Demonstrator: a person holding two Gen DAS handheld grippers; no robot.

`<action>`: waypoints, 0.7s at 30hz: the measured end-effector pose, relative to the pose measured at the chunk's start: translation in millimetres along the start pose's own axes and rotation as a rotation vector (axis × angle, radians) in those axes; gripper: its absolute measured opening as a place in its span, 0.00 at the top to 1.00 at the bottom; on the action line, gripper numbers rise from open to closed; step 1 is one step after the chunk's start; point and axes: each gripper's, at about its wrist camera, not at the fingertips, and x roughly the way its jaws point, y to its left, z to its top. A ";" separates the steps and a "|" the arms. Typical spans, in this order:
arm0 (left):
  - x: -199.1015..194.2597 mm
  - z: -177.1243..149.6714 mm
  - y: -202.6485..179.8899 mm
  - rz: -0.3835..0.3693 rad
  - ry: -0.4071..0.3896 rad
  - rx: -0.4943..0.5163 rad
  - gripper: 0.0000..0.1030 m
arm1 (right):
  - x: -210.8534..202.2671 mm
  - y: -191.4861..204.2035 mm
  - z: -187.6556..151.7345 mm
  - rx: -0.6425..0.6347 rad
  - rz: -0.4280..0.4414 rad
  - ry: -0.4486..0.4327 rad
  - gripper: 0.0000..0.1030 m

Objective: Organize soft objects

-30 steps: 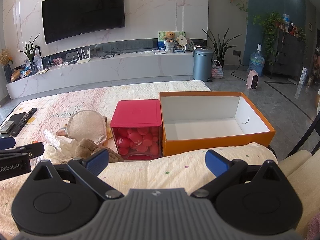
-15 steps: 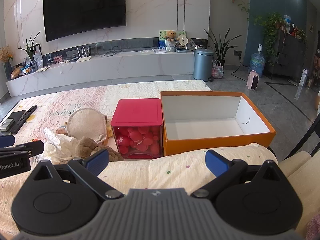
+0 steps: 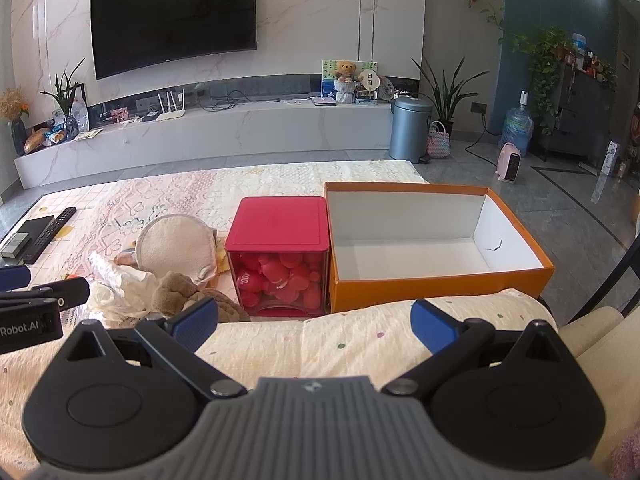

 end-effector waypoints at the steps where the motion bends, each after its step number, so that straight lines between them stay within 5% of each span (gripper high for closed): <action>1: 0.1 0.1 0.0 0.001 0.000 0.000 0.11 | 0.1 0.5 -0.1 -0.001 0.001 0.000 0.02; 21: 0.8 -1.4 1.4 0.001 0.003 -0.002 0.11 | 2.9 3.1 -1.8 -0.009 0.009 0.009 0.02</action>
